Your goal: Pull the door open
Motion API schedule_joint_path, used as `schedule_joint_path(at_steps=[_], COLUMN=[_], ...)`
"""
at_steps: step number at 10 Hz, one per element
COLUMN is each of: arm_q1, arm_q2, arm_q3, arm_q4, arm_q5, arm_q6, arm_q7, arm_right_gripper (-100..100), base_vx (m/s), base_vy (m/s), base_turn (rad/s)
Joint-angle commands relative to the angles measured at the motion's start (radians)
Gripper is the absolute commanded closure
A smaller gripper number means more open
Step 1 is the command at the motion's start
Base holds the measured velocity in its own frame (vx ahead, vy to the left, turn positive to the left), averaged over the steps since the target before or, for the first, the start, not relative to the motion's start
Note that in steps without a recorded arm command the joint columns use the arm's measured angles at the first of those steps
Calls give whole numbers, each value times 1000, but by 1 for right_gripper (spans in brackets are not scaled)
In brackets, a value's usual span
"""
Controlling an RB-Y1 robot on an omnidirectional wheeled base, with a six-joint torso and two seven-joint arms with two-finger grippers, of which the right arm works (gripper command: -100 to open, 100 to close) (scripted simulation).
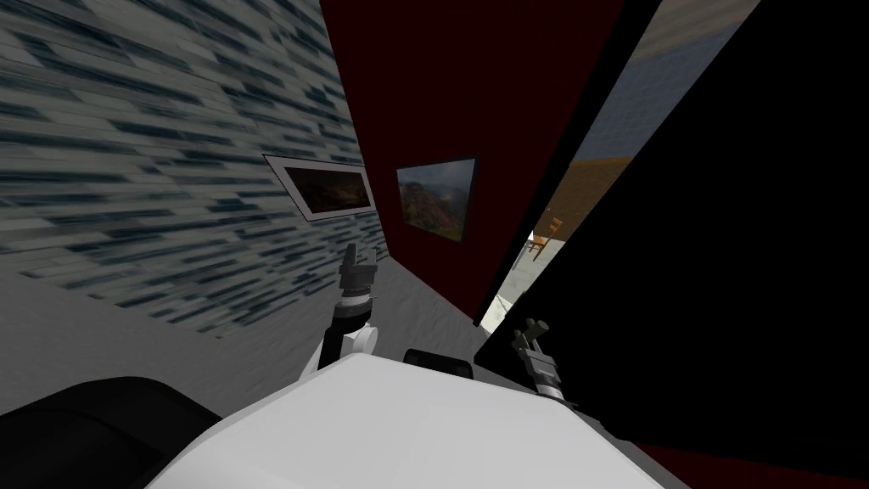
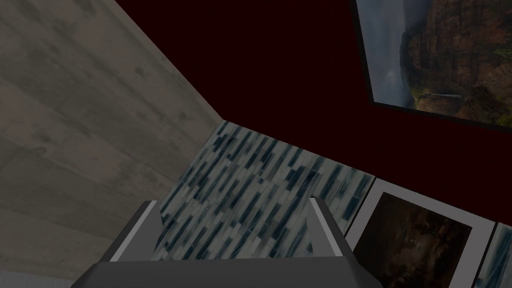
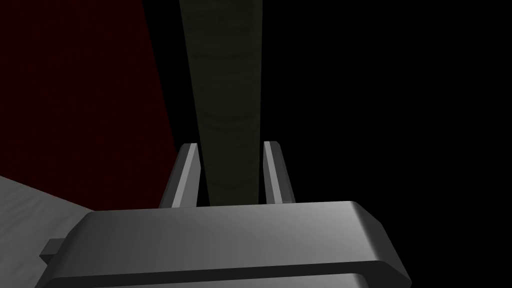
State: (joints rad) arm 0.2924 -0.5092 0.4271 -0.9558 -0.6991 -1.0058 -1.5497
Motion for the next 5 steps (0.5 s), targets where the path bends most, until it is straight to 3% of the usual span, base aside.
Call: schedule_joint_path(at_steps=[1, 3, 5], arm_q1=[8, 16, 28], arm_q2=[-14, -30, -51], arm_q3=[15, 32, 55], arm_q4=[4, 9, 16], arm_q5=[7, 15, 26], arm_q6=[-19, -41, -70], arm_q7=[-16, -33, -57], arm_right_gripper=[100, 100, 100], base_vx=[-151, -231, -251], base_vy=[-39, 0, -84], base_turn=[120, 142, 134])
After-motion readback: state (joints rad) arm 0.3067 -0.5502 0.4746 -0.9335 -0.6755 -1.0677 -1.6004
